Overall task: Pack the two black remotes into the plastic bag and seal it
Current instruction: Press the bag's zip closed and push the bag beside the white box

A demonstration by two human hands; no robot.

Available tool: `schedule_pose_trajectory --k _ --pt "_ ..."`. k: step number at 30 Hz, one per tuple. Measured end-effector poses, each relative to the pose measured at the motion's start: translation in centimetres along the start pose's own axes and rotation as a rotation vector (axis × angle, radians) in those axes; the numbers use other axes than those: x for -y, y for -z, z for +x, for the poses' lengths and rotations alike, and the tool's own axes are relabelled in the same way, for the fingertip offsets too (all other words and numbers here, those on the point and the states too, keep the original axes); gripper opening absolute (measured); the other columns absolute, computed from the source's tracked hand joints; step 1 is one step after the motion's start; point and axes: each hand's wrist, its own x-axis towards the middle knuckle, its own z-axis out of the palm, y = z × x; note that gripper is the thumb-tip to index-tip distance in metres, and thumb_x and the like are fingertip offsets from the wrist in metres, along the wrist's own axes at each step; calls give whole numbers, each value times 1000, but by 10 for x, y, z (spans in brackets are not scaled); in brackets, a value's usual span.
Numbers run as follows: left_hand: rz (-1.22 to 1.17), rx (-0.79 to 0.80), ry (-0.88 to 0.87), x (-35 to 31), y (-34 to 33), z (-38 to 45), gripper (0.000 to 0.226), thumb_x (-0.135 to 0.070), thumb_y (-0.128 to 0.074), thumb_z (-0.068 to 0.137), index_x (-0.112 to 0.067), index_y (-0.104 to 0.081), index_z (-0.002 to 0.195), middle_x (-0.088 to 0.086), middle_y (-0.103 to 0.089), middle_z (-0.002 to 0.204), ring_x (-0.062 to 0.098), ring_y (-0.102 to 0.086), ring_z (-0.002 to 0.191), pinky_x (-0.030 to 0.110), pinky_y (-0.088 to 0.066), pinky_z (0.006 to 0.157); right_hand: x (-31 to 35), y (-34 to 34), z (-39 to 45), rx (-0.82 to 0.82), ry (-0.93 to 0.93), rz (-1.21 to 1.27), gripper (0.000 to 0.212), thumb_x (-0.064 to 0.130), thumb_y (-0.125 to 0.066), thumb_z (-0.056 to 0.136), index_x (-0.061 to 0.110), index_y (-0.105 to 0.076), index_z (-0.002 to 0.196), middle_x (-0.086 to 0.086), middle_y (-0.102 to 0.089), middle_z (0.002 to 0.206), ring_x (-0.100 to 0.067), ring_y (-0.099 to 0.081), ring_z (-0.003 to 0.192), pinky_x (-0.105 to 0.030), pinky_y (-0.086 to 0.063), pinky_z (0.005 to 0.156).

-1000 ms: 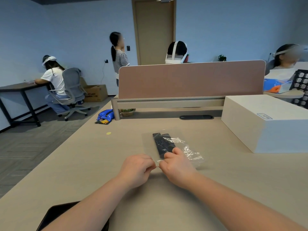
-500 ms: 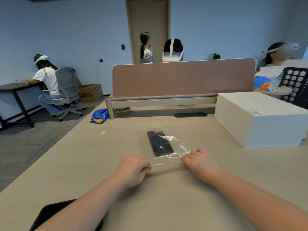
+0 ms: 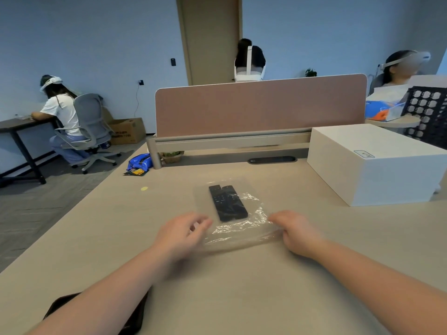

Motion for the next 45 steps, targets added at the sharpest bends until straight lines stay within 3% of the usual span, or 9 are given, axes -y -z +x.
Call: schedule_pose_trajectory --k 3,7,10,13,16,21,27,35,45 --pt "-78 -30 217 0 -6 22 41 -47 -36 97 -21 -52 125 3 -58 126 24 -53 114 35 -41 93 -2 8 14 -129 -309 248 47 3 -42 86 20 -53 129 -8 -58 132 -28 -53 120 -39 -43 103" --pt "-57 128 346 -4 -28 48 55 -47 -45 93 -16 -37 138 11 -41 145 27 -40 130 38 -34 109 5 8 40 -121 -502 417 38 30 -44 93 19 -50 129 -13 -63 123 -32 -58 111 -40 -46 99" --pt "48 217 284 -15 -43 56 65 -58 -53 84 -20 -39 135 7 -47 140 28 -43 127 38 -39 105 16 -1 54 19 -481 395 54 35 -56 90 19 -38 138 -11 -53 136 -32 -51 123 -39 -42 104" --pt "167 231 228 -18 -56 62 57 -62 -56 78 -23 -48 120 2 -60 124 27 -49 117 39 -46 96 18 -12 63 61 -409 340 54 17 -55 89 25 -35 139 -9 -53 136 -31 -53 121 -37 -45 101" --pt "181 209 205 -18 -63 74 49 -56 -55 82 -24 -49 119 3 -62 121 29 -50 115 39 -48 93 10 -17 67 1 -403 360 53 5 -50 88 27 -41 135 -10 -59 128 -31 -58 112 -35 -48 96" --pt "177 206 157 -30 -82 103 42 -52 -51 88 -22 -50 118 6 -62 121 31 -49 115 41 -48 92 -17 -13 68 -80 -457 324 50 5 -48 86 31 -46 128 -16 -67 105 -33 -62 99 -39 -52 88" --pt "160 206 93 -72 -113 144 40 -48 -48 91 -19 -48 118 11 -62 120 33 -49 114 41 -47 90 -61 3 67 -207 -499 205 49 0 -46 87 25 -47 129 -13 -62 120 -35 -58 108 -41 -51 89" --pt "154 227 25 -116 -155 204 36 -45 -46 92 -20 -48 118 13 -60 120 33 -49 115 42 -44 89 -107 22 75 -308 -549 -130 42 -10 -39 82 10 -52 116 -16 -62 106 -35 -53 103 -38 -44 73" --pt "103 184 7 -134 -179 236 30 -42 -47 90 -22 -50 112 10 -61 117 29 -45 119 43 -39 94 -137 23 87 -199 -518 -404 31 -2 -44 86 5 -57 113 -17 -56 118 -35 -45 115 -38 -40 93"
